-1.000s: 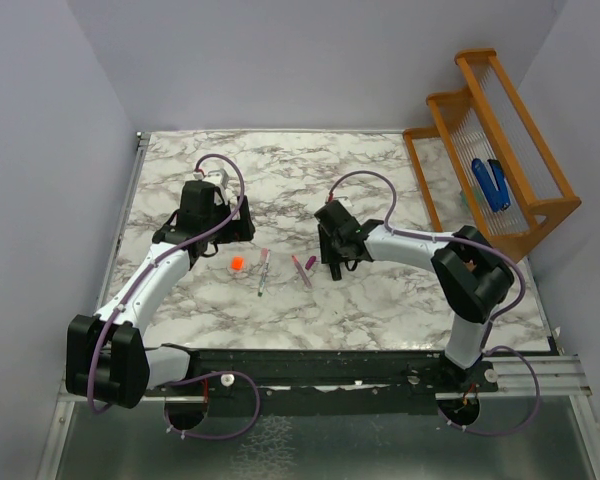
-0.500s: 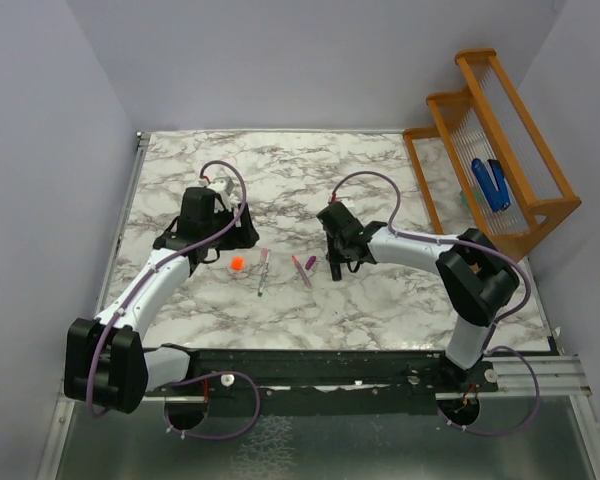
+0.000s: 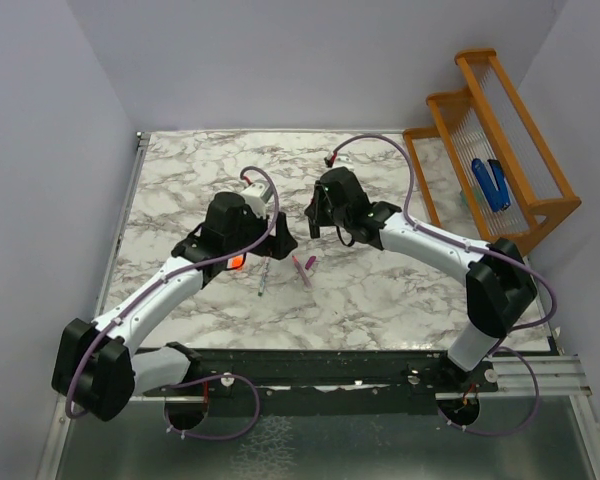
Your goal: Insert the pens into the pen caps
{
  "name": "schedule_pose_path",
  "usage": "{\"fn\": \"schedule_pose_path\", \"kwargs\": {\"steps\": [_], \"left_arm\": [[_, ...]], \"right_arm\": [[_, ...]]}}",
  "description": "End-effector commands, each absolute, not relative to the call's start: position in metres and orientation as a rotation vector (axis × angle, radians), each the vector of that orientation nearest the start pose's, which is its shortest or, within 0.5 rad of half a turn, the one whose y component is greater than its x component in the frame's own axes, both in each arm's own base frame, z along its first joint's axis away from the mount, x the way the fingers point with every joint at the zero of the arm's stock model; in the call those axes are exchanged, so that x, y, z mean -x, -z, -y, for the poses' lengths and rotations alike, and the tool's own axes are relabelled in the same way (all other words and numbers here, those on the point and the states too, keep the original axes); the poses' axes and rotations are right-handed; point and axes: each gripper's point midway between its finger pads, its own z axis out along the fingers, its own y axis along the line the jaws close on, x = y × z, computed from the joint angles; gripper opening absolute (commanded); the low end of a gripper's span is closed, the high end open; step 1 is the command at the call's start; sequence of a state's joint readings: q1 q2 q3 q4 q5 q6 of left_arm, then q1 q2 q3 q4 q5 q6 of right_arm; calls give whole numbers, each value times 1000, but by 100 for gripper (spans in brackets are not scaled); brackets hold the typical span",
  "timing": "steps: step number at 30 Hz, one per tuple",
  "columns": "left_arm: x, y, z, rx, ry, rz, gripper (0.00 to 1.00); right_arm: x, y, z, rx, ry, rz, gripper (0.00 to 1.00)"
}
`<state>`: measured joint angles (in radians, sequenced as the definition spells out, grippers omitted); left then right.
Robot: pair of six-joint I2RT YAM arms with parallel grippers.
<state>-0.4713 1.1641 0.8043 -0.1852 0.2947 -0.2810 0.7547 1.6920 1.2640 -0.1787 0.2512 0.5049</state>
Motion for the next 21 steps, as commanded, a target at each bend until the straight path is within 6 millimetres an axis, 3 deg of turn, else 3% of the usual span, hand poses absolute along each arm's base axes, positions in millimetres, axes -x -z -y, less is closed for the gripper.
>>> {"fn": "schedule_pose_path", "kwargs": {"steps": [1,4,9,21], "left_arm": [[-288,-173,244,-410,809,-2091,85],[-291,-171,265,-444,829,-2073,84],[-302,-164,281,-445,800,-2073,83],[-323,-169,277,-309,760,-1993,72]], "right_arm": [[-363,-178,-334,126,-582,-2145,0],[-361,-177,-336,123,-590,-2141,0],[-358,-184,-338,123,-607,-2128,1],[-355,-188,-341,137,-625,-2119,1]]}}
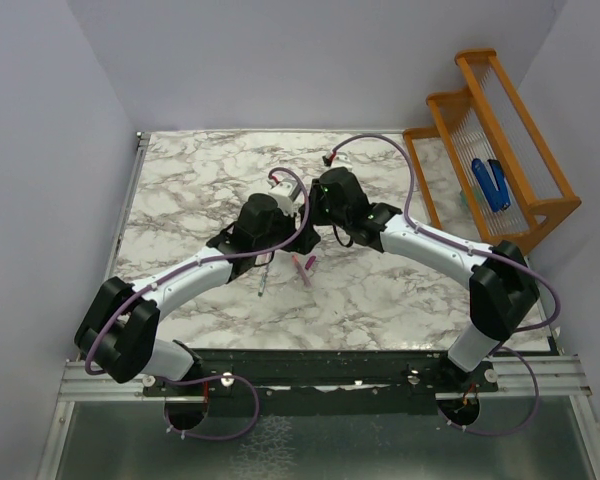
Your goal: Insert the pens into the pen caps
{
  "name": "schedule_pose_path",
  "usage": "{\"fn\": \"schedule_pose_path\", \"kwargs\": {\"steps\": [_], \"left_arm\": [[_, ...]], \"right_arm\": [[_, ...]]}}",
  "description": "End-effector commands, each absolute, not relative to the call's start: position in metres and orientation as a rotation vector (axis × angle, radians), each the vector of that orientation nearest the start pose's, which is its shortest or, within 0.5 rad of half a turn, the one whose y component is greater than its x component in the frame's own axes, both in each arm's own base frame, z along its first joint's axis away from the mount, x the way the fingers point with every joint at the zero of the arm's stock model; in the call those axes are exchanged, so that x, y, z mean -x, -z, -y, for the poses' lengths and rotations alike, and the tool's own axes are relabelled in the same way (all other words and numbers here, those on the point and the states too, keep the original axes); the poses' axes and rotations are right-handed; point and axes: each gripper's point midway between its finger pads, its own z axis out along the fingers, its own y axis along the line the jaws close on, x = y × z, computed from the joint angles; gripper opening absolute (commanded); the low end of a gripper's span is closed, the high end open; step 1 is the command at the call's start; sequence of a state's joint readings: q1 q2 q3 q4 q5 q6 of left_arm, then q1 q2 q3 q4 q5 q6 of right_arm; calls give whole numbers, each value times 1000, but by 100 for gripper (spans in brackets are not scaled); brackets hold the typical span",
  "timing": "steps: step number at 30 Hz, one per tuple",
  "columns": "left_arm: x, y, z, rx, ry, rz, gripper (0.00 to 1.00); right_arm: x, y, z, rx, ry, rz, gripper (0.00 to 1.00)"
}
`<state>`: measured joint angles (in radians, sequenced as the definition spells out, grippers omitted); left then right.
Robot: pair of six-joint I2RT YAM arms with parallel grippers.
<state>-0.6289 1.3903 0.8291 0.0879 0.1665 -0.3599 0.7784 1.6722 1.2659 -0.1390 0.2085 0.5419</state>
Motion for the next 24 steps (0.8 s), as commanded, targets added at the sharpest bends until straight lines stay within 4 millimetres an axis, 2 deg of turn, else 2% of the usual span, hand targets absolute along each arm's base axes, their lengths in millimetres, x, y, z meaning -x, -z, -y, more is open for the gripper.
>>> {"fn": "schedule_pose_path", "kwargs": {"steps": [1,7,15,24], "left_arm": [[-323,-170,278,-305,767,-1985,70],[-325,-169,282,-297,790,-1977,55],[-328,-167,283,-284,793,-1968,50],[-328,-160,284,-281,798,-1979,25]], "right_arm": [[-355,-188,-342,139,-629,-2120,0],[-354,-189,-344,144,-635,-2119,1],[-351,-188,-345,154,-646,-2123,0],[-349,-190,-348,159,-665,-2119,0]]}}
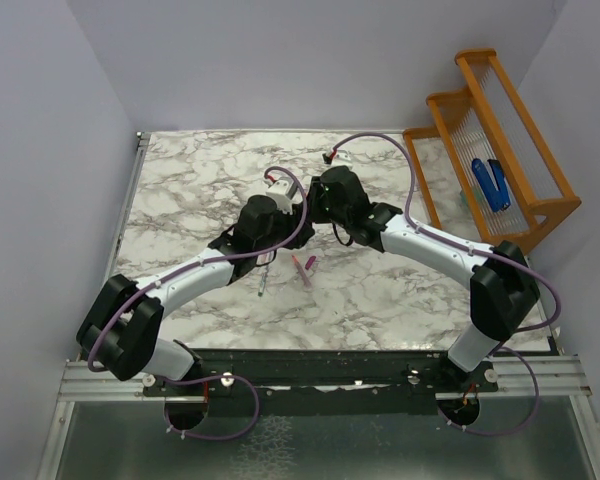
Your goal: Insert the pens into the pen caps
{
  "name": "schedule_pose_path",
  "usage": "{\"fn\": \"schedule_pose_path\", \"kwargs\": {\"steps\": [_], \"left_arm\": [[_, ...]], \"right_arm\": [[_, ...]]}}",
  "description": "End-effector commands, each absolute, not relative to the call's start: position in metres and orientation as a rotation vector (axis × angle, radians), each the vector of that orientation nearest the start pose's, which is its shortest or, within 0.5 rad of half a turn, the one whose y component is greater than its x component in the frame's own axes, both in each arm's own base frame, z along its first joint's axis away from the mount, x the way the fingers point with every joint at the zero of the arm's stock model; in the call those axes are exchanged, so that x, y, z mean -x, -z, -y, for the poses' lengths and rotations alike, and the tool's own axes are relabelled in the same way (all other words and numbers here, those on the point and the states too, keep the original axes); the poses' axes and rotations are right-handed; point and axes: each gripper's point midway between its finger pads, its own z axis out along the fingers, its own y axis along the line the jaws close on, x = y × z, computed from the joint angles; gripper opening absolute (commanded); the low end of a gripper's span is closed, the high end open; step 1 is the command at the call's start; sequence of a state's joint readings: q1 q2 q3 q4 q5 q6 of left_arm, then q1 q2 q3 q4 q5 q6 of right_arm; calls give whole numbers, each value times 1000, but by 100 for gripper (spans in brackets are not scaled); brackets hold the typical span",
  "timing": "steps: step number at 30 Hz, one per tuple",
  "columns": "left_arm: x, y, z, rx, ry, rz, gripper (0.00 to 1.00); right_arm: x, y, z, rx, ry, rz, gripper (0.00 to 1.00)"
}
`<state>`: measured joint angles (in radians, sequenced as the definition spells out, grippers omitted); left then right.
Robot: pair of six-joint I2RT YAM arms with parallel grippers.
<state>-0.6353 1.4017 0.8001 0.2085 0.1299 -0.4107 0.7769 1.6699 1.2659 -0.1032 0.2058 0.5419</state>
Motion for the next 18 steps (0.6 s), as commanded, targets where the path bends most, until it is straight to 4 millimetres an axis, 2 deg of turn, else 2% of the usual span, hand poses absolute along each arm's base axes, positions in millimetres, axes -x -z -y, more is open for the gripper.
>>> {"fn": "schedule_pose_path", "kwargs": {"steps": [1,6,12,14,16,18], "left_arm": [[-328,-159,284,-282,796,-1981,22],[-330,-155,281,-283,767,-1987,0],[-331,-153,277,-284,743,-1986,0],[-330,-154,276,-285,737,-1982,0],[-330,-154,274,-283,728,-1981,0],[-329,-153,273,-286,726,-1985,0]], "right_arm": [[-349,-191,-348,160,-666,-2118,1],[-347,-188,-348,163,-666,-2124,1],[-346,-185,-348,173,-668,-2130,1],[-346,-185,-348,173,-672,-2124,11],[-346,-185,-348,167,-675,-2117,31],[-347,-183,-349,166,-670,-2121,41]]}}
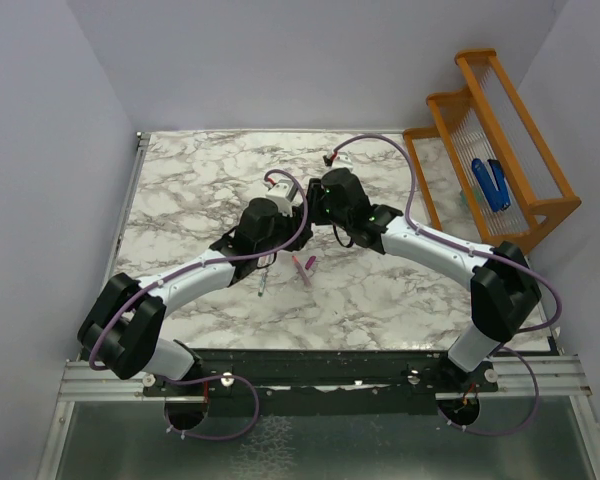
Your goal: Insert the pens into the pen caps
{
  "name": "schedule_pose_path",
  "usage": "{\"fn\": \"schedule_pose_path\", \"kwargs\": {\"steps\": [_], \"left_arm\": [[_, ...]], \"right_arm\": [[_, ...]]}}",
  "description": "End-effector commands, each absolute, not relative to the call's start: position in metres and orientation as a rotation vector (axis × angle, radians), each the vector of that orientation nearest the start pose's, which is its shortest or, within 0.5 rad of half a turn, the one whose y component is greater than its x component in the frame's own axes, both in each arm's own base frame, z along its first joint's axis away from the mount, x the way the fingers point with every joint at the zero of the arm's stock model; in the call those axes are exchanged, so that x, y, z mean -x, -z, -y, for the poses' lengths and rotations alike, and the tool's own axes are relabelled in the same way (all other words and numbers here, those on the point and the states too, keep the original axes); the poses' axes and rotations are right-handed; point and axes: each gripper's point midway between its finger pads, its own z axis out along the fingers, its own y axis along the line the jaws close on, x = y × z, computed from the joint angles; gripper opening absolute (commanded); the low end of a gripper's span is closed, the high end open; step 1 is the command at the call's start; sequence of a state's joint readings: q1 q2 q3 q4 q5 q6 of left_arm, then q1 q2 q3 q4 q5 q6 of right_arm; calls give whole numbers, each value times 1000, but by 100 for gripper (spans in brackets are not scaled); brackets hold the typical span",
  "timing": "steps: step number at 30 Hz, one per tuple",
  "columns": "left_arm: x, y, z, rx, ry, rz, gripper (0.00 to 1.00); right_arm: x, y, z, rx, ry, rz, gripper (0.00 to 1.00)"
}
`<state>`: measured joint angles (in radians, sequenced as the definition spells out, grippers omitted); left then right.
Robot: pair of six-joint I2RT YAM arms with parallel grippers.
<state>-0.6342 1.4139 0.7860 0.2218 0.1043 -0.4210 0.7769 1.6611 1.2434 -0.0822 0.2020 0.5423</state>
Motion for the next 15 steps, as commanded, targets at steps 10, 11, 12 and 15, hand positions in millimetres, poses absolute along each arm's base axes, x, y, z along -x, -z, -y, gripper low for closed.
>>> {"fn": "schedule_pose_path", "kwargs": {"steps": [10,11,12,15], "left_arm": [[-324,-152,275,-309,746,-1987,0],[-323,-152,276,-313,749,-1986,0],[-323,-152,276,-315,751,-1985,0],[-322,-153,276,-318,752,-1983,0]], "right_arm": [[-352,-175,-354,171,-666,-2135,44],[-352,-174,-354,171,-664,-2135,41],[-352,-173,-354,171,-662,-2134,36],[-353,-172,-354,168,-660,-2138,9]]}}
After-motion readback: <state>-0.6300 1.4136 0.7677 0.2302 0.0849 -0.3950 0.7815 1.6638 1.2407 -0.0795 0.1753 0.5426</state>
